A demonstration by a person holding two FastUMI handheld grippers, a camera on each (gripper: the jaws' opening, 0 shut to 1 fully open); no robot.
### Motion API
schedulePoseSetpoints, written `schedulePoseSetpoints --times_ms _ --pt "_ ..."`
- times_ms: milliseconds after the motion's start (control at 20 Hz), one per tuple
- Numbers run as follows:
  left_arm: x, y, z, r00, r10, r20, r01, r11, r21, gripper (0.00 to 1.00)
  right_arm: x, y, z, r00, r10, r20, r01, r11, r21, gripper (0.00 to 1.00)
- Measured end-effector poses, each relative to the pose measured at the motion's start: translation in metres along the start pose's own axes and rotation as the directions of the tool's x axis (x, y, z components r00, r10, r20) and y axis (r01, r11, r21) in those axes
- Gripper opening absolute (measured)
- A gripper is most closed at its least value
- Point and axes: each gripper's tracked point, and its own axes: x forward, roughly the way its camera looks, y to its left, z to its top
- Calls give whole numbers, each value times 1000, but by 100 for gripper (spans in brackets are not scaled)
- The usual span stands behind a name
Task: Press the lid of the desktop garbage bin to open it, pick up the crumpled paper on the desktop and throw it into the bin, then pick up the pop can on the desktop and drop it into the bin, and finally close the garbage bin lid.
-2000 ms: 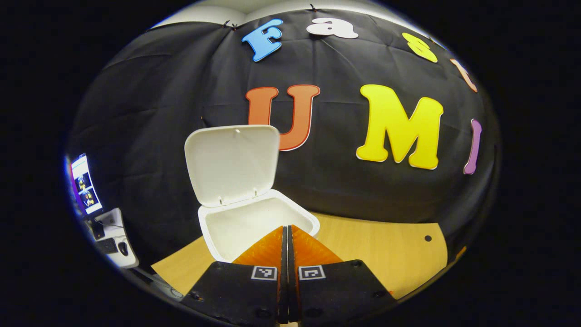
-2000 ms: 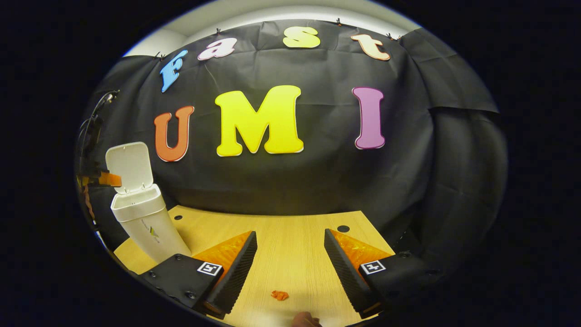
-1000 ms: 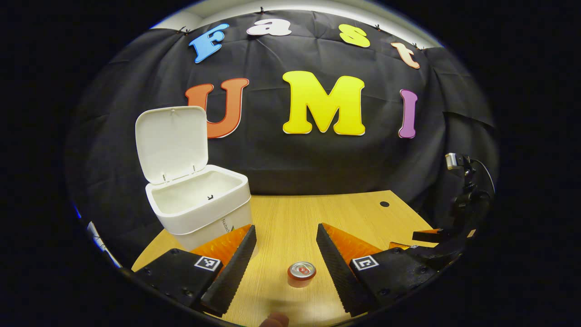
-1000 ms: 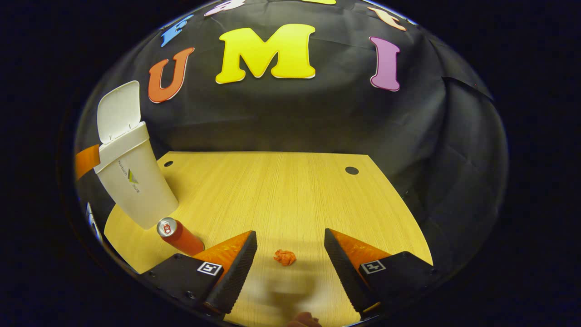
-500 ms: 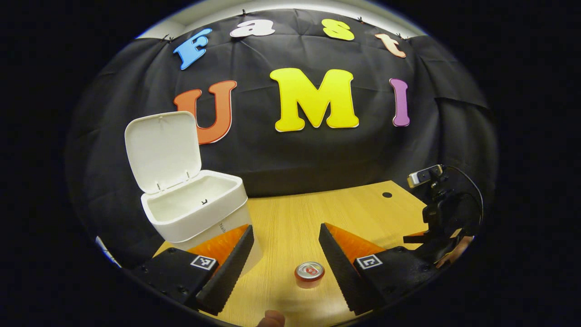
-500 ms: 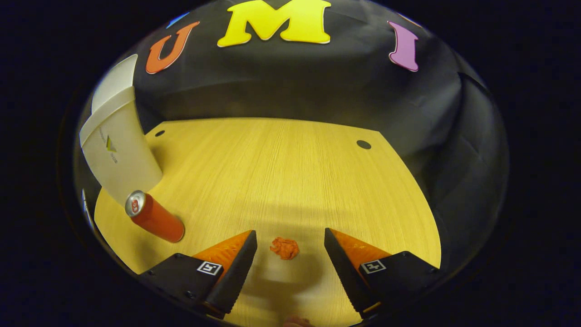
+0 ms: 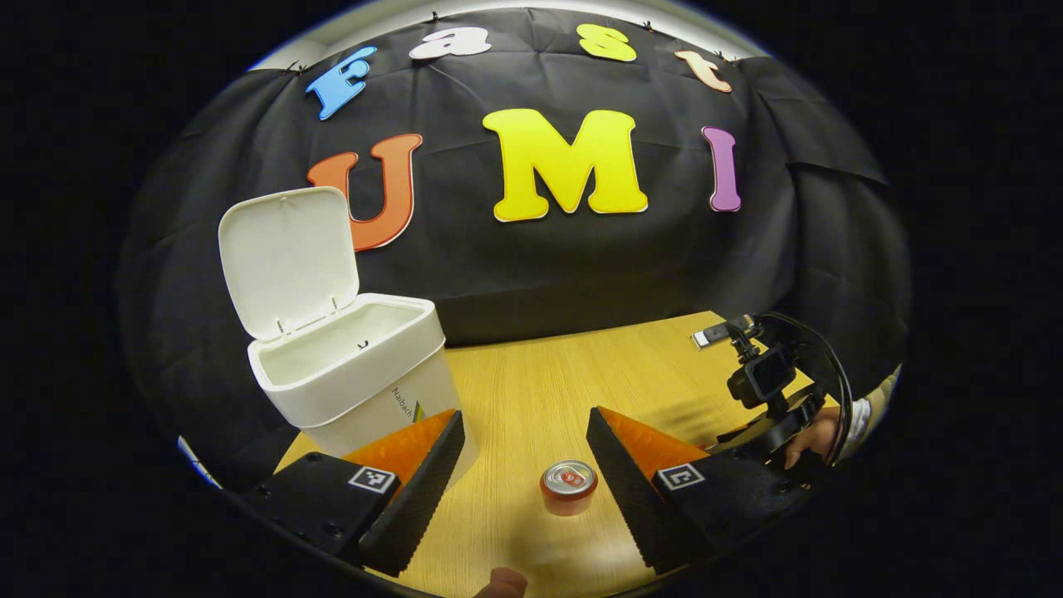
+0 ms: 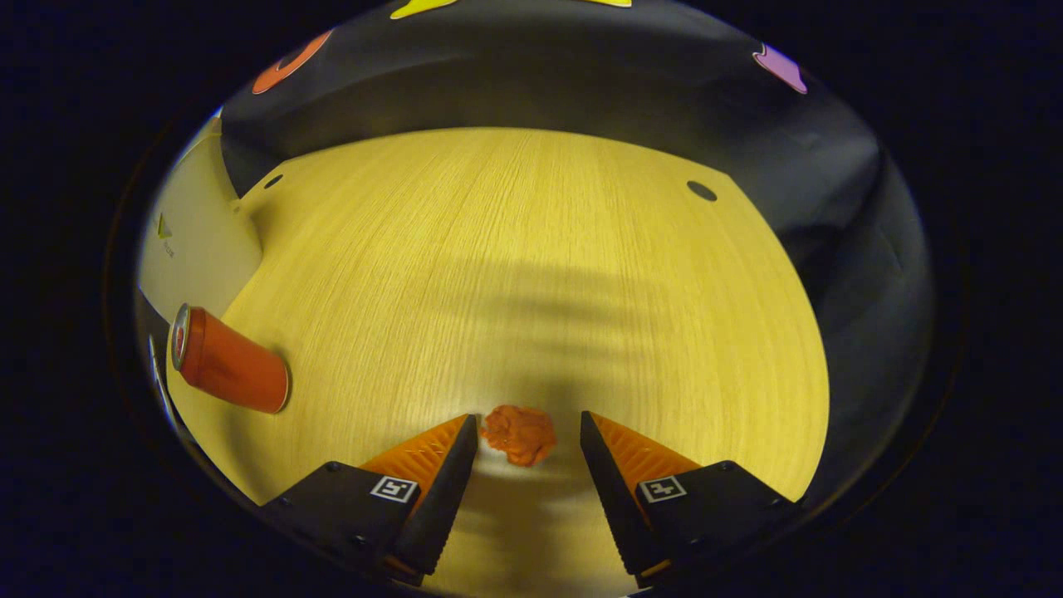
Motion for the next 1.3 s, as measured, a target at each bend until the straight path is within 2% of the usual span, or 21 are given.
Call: schedulePoseSetpoints --times_ms 100,200,250,300,350,500,550,700,750,1000,1300 --pt "-1 2 -6 1000 10 -12 -10 1000 19 98 -5 1 4 1000 1 -4 -1 1000 3 78" --pt "-4 7 -11 999 20 -25 -19 1000 25 98 -7 2 6 1000 -8 -15 8 1000 -3 70" --pt "-6 9 -12 999 22 -27 -22 1000 21 98 -7 5 4 1000 -1 -24 1 1000 2 57" --pt "-8 11 -13 999 26 -28 -26 999 19 99 -8 4 3 999 -4 -33 5 1000 8 57" --pt "-10 14 -14 999 36 -29 -36 999 17 99 -9 4 2 999 -12 -45 13 1000 13 50" --pt "-14 21 -22 997 58 -59 -59 998 -5 99 -8 1 3 999 -7 -53 9 1000 28 49" --pt "-17 24 -22 996 68 -63 -69 998 -9 99 -7 0 0 998 -7 -56 9 1000 25 34" --pt "-25 32 -18 994 99 -35 -99 995 19 99 -14 -8 7 999 -35 -23 35 999 12 35" --pt "-26 32 -18 994 100 -36 -99 995 31 99 -17 -6 6 1000 -23 -9 23 1000 21 20" --pt "-32 32 -18 994 105 -25 -104 994 39 99 -65 -16 6 998 -18 61 15 999 51 20" --pt "-29 7 -25 998 46 -37 -46 999 18 99 -138 -50 30 984 -34 172 16 995 103 20"
